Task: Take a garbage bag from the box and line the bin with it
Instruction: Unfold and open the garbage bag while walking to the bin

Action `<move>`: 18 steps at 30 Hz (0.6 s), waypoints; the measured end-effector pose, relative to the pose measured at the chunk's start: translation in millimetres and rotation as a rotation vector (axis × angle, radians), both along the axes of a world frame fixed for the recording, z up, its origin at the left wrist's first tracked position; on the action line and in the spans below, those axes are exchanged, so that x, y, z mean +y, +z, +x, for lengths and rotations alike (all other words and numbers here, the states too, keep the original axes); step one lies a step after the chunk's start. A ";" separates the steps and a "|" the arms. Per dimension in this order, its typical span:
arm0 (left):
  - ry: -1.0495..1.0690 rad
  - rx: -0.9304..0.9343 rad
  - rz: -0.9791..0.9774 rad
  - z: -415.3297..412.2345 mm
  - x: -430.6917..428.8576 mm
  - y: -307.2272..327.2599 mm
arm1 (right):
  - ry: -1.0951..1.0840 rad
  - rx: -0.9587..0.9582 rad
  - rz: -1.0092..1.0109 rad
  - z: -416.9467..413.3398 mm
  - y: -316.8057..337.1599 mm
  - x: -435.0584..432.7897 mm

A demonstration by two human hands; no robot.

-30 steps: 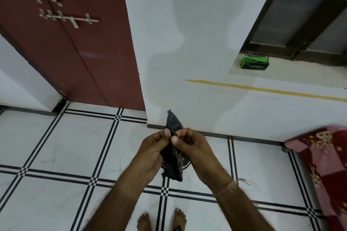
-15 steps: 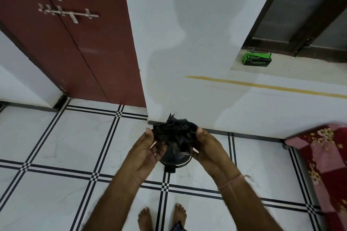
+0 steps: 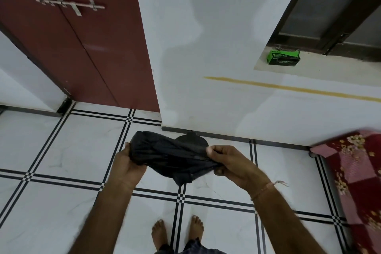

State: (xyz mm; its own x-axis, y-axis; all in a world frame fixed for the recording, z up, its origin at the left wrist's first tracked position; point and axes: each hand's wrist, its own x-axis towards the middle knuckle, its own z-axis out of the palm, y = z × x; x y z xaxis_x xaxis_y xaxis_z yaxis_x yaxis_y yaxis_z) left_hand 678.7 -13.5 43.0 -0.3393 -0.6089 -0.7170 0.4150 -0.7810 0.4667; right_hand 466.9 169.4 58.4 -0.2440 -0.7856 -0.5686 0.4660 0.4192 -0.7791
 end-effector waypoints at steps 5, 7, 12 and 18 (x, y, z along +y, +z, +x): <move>-0.044 -0.084 0.013 15.6 -7.2 -8.4 | -0.310 -0.271 0.069 -16.8 -6.5 1.8; -0.064 -0.125 0.013 20.0 -7.1 -11.7 | -0.448 -0.348 0.117 -22.8 -13.6 -0.5; -0.090 -0.197 0.029 23.9 -3.7 -20.0 | -0.514 -0.270 0.247 -24.8 -26.2 -4.5; -0.255 -0.304 -0.041 -30.8 -8.2 -0.4 | -0.523 -0.085 0.239 -17.2 7.6 -56.1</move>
State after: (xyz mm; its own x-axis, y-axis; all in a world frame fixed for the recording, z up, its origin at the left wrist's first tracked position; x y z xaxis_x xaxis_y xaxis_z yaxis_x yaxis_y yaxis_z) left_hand 647.9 -21.7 42.6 -0.2596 -0.5630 -0.7846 0.0486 -0.8191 0.5716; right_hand 449.7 113.3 66.0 -0.5106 -0.4204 -0.7501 0.7152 0.2765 -0.6418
